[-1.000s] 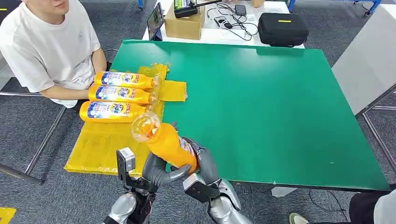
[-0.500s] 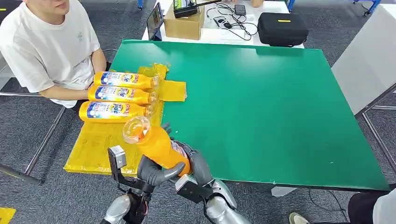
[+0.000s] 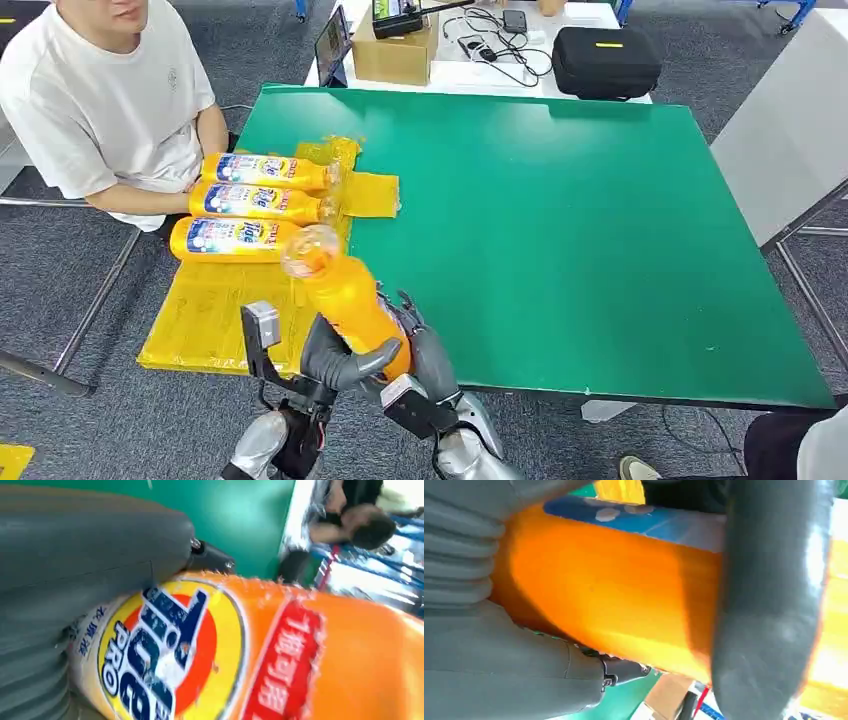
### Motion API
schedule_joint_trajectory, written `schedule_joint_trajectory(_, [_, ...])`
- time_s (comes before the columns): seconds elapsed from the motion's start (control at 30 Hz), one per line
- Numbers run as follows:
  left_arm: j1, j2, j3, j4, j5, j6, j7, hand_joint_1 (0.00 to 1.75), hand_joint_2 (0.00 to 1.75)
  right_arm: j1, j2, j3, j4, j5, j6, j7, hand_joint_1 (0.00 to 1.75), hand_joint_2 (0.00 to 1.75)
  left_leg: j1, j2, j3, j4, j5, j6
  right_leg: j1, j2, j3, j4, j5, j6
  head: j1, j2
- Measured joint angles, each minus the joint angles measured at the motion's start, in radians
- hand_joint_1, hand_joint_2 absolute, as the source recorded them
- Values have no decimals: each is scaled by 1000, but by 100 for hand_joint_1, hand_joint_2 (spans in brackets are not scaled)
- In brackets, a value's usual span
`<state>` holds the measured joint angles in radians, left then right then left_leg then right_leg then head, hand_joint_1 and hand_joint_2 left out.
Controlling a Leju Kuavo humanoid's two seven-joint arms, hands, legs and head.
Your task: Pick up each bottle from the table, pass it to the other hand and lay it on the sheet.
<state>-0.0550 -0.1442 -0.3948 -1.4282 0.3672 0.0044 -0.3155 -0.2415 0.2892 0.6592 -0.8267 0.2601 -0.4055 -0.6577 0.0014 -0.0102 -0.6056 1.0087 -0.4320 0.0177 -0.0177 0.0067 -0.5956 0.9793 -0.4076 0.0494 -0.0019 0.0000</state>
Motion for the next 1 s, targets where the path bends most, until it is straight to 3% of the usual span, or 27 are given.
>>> schedule_joint_trajectory(0.17, [-115,36,34,100,-229,304,75,175,175,17,-1,-19,-7,-25,-81,-28,0,0,0,1,1,0,0,0,0,0,0,0,1,0,-1,0])
schedule_joint_trajectory(0.3, [-186,84,40,182,-576,416,84,175,175,28,-3,-23,-26,-27,-93,-32,0,0,1,1,1,0,2,-1,0,0,1,1,1,0,0,0])
schedule_joint_trajectory(0.73, [-233,150,48,247,-737,397,115,175,175,37,-6,-27,-50,-19,-83,-32,0,0,0,1,0,0,1,-1,0,0,0,0,1,0,0,0])
schedule_joint_trajectory(0.9, [-286,214,43,253,-943,267,189,175,175,49,-5,-43,-69,-4,-59,-32,0,0,1,1,0,0,2,-1,1,0,0,1,1,0,0,0])
schedule_joint_trajectory(1.0, [-341,272,24,267,-1098,116,248,175,175,49,-5,-50,-75,8,-25,-31,0,0,1,1,0,0,2,-1,1,0,0,1,1,0,0,0])
